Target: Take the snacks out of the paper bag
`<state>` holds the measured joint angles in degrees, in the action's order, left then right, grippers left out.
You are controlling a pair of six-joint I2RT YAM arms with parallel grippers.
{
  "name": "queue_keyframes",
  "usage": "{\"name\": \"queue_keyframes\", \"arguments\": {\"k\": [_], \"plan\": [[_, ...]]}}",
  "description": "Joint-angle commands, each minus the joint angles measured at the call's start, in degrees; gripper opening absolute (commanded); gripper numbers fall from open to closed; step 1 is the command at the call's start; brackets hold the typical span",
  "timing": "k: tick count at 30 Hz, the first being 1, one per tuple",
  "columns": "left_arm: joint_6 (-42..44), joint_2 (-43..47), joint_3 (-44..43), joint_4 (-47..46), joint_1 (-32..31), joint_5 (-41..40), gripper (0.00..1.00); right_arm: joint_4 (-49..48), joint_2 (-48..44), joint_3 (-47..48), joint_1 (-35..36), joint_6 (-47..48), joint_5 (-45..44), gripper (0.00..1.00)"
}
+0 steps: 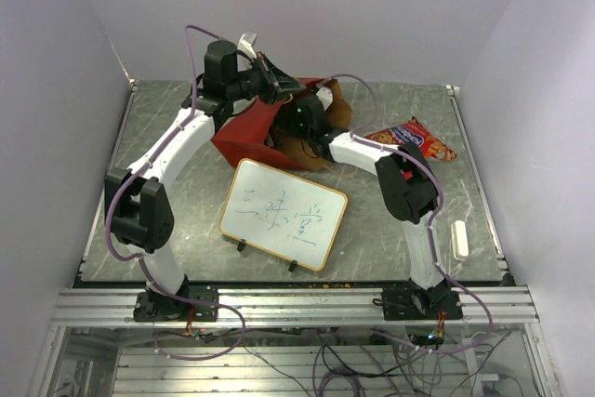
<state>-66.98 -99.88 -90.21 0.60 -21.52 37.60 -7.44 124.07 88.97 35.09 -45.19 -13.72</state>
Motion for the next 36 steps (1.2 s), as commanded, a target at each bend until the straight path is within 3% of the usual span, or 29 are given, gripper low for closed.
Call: {"name": "queue_keyframes", "arguments": {"k": [1,23,30,36], "plan": [[4.7,1.1,-2.7,2.4,-0.6,-0.3,0.07,-4.1,4.4,4.3,-0.3,-0.7,-5.1,0.56],[12.1,0.5,-7.3,13.0,-0.6,2.0,0.07,0.5,16.6,17.6,-1.2,-3.4,-6.8,0.60],[11.1,0.6,-7.2,12.2,-0.6,2.2,0.07,2.7,16.7,17.5,-1.8,-4.6,-6.9,0.44],[12.8,1.2,-6.5,13.6,-0.4,1.5,0.07,2.1,13.1,15.3,-2.1,-4.5,-5.1,0.20]]}}
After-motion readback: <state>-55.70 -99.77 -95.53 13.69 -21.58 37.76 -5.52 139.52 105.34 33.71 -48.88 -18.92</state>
